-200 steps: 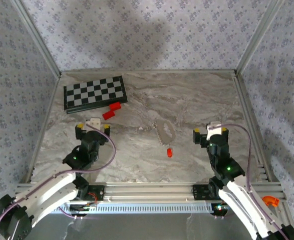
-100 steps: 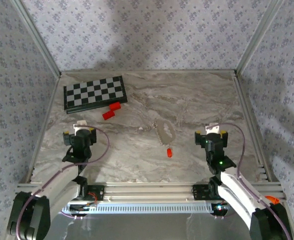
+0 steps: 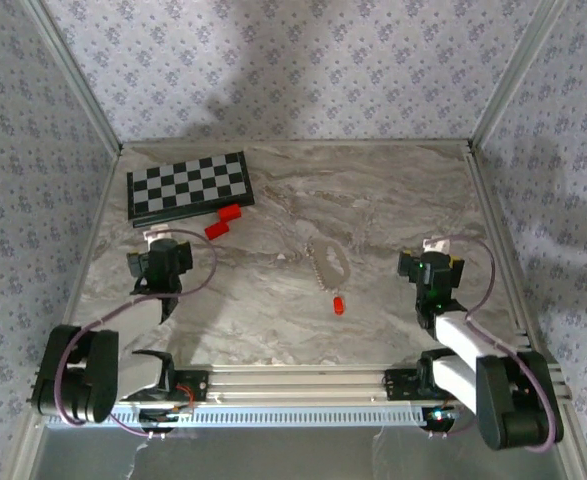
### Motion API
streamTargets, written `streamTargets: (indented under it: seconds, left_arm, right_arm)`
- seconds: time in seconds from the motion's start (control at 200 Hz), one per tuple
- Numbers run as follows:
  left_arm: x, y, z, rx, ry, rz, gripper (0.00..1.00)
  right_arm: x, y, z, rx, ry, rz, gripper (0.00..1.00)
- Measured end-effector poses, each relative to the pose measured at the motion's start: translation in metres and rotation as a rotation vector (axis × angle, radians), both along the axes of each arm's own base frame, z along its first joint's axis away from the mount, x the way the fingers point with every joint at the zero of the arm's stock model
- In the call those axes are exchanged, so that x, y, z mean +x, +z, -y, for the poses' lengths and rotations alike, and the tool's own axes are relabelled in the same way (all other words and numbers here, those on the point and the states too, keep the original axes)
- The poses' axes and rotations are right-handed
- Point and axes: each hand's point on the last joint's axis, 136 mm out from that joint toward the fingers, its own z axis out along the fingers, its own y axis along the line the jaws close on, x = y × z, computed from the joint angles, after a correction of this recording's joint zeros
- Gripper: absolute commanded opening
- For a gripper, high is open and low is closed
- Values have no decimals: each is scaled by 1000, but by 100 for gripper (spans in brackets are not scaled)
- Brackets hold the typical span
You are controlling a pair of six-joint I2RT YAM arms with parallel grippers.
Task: Put the keys on the keyring
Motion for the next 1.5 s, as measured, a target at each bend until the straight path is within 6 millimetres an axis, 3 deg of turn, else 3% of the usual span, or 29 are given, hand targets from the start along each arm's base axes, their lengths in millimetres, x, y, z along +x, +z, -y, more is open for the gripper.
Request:
streamTargets:
  seconds: [0.35, 0.505, 0.69, 0.92, 1.499]
  left_arm:
    - [39, 7, 15, 12, -93, 85, 100]
    - [41, -1, 14, 20, -104, 93, 100]
    - [44, 1, 9, 1, -108, 113, 100]
    - [48, -15, -3, -48, -90, 90, 100]
    - [49, -15, -1, -67, -100, 94, 100]
  right_arm:
    - [38, 5, -7, 30, 77, 50, 100]
    - [50, -4, -5, 35, 91, 58, 100]
    - [56, -21, -5, 38, 98, 28, 100]
    - [62, -12, 2, 36, 80, 61, 100]
    - [63, -10, 2, 36, 79, 70, 100]
